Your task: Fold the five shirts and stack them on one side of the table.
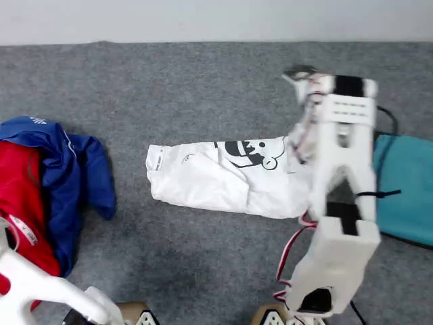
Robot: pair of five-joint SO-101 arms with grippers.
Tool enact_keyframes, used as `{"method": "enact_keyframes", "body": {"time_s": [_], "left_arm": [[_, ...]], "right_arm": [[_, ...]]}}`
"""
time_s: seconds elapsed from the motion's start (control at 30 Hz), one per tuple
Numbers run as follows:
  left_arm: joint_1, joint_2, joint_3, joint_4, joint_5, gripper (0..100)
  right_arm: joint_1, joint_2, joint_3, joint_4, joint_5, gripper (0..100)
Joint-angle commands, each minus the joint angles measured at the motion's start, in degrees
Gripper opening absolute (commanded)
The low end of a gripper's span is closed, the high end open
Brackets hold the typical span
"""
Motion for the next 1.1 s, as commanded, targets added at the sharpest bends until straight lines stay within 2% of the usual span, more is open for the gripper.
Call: {"method": "enact_keyframes", "body": {"time_s": [0.0,0.2,0.33,0.53,0.87,0.93,1.07], "left_arm": [[0.3,-1.8,-0.3,0.6,0.0,1],[0.3,-1.8,-0.2,0.6,0.0,1],[0.1,-1.8,-0.2,0.8,0.0,1],[-0.1,-1.8,3.9,0.9,0.0,1],[-0.1,-1.8,8.7,0.6,0.0,1],[0.1,-1.8,8.7,0.6,0.0,1],[-0.1,-1.8,9.0,0.6,0.0,1]], "right_arm": [[-8.7,-5.8,-2.4,2.3,-1.5,1.0],[-21.9,-5.8,-2.4,1.8,-4.8,1.0],[-27.7,-4.2,-2.4,-2.1,-6.2,1.0],[-33.0,0.7,-2.4,-7.6,-6.2,1.0],[-37.2,5.8,-2.5,-15.0,-6.0,1.5],[-37.8,6.0,-2.5,-15.7,-5.9,5.7],[-40.3,6.0,-4.1,-16.0,-6.1,22.4]]}}
